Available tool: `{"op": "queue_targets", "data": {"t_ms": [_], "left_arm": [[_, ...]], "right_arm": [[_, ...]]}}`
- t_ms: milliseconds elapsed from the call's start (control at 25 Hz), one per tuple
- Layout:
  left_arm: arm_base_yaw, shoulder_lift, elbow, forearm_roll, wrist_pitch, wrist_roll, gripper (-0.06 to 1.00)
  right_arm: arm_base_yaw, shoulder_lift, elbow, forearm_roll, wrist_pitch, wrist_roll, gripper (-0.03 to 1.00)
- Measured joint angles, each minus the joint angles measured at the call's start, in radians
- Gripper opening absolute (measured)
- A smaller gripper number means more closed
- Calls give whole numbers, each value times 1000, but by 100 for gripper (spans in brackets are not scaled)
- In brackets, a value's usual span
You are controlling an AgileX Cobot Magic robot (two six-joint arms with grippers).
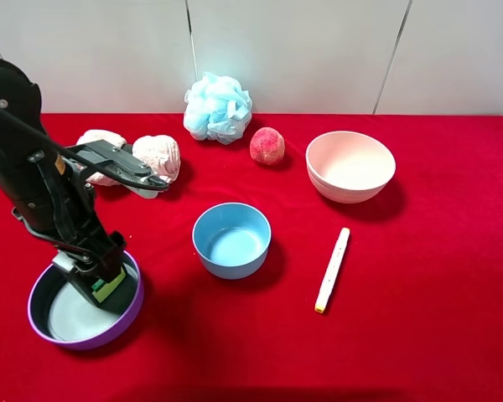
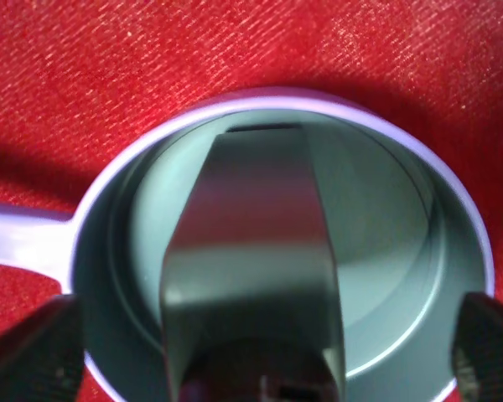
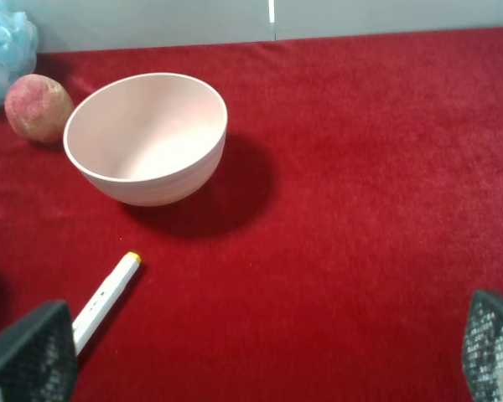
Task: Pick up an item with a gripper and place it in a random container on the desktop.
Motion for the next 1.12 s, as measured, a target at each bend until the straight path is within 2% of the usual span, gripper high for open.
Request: {"op": "queue_targets", "data": {"t_ms": [200,560,680,1120], "left_arm": [[0,0,-34,-16,38,4,96],[0,-3,-187,-58,309,4,96],[0,-14,-204,-71,348,4,96],[0,-321,-210,-79,444,-50,96]], "right_arm": [[0,0,0,0,0,0,69],[0,0,0,0,0,0,69],[0,0,0,0,0,0,69],[0,0,0,0,0,0,69]]}}
